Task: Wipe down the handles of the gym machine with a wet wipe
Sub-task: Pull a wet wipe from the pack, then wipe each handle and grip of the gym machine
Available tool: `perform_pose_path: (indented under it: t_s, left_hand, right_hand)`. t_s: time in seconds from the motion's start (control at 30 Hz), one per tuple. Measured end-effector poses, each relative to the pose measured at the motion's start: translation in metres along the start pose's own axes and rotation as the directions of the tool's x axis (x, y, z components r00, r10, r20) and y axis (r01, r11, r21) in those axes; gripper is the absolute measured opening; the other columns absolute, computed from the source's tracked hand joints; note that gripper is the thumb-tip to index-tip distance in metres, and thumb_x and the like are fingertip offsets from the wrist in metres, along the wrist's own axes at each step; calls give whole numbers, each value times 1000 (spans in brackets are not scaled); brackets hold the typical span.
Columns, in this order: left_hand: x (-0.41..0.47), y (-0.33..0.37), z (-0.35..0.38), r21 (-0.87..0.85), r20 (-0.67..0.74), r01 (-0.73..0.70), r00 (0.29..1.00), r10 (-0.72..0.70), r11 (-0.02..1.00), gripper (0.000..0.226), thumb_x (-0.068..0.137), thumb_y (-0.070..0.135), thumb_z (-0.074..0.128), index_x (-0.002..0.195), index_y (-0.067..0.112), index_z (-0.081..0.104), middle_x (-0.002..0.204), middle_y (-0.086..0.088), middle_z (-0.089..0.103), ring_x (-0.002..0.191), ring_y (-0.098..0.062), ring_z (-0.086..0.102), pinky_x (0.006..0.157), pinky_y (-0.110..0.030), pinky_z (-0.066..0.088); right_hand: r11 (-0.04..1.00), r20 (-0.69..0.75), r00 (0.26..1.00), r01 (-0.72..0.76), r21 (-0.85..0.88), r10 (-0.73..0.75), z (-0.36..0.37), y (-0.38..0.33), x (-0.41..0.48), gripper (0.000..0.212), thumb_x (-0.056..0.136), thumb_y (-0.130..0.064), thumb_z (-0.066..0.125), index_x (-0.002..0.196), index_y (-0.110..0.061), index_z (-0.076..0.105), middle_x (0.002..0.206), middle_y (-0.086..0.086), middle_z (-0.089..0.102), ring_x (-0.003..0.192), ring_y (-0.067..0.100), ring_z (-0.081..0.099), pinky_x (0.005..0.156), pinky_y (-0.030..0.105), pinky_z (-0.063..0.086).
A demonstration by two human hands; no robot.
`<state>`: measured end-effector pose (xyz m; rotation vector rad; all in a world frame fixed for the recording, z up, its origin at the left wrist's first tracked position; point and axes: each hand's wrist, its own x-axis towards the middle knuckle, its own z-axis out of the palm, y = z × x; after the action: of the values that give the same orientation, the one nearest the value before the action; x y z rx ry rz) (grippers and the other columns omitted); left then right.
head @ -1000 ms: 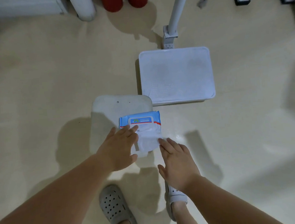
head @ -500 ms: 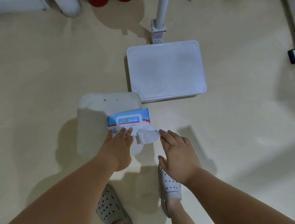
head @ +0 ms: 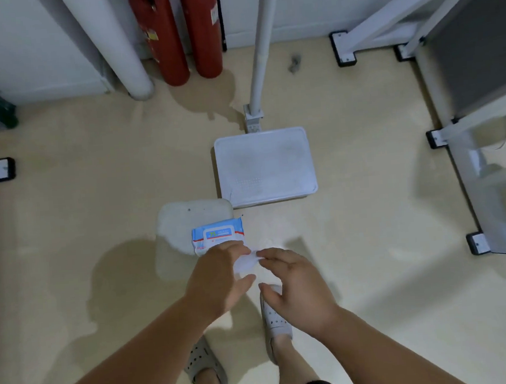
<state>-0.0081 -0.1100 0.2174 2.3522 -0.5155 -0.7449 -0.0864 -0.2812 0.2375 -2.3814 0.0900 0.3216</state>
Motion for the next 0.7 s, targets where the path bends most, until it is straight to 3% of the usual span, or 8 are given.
perform_pose_path:
  t_s: [0.1,0.23,0.37,0.5,0.57,0.63,0.7]
  left_hand:
    - [-28,57,-49,-37,-171,24,985,-30,999,17,78,12,69,87,26,70,78,5,72,72,-19,65,66,-35,56]
    - [-67,140,-125,-260,-217,87,965,-146,962,16,89,15,71,91,31,69,66,16,65,59,-5,56,62,-25,47]
    - [-87,211,-187,-334,-218,-33,975,-43,942,15,91,15,70,85,29,68,71,10,69,67,-10,63,69,-30,48]
    - [-89,267,-223,-380,-206,-122,977,45,917,16,92,17,70,78,25,70,69,4,66,65,-10,55,65,-29,44]
    - [-87,291,-237,-386,-201,-190,972,119,903,14,91,23,67,77,22,69,71,-4,64,65,-10,52,64,-29,41]
    - [-84,312,-248,-376,-184,-247,965,189,893,21,95,20,65,74,22,68,68,-1,61,65,-8,51,62,-24,39]
    - [-81,327,-255,-370,-146,-287,957,250,883,23,96,21,64,74,21,69,69,0,61,66,-9,52,61,-23,39]
  right_hand:
    - [985,-95,991,-76,152,91,-68,-47,-12,29,80,-23,65,104,-16,79,118,-8,73,102,10,69,91,23,54]
    - [947,-225,965,-58,315,134,-159,-108,-23,16,82,-4,73,91,-15,80,100,-9,76,97,3,67,83,15,50]
    - [926,-300,950,40,376,81,-236,-150,-35,21,82,1,73,88,-20,75,90,-14,71,88,7,65,76,10,46]
    - [912,-390,915,70,403,103,-288,-176,-46,21,84,-5,73,85,-25,68,86,-15,70,84,10,65,74,22,51]
    - [915,-457,882,87,395,113,-309,-187,-52,25,84,-6,74,84,-31,67,88,-18,70,85,9,65,77,24,53]
    - [931,-525,842,87,355,122,-326,-194,-62,30,85,-7,74,85,-37,66,89,-21,70,87,5,65,78,21,52]
    - [957,-604,785,51,286,138,-336,-197,-76,22,85,-11,76,91,-32,71,90,-20,70,90,3,64,78,18,50]
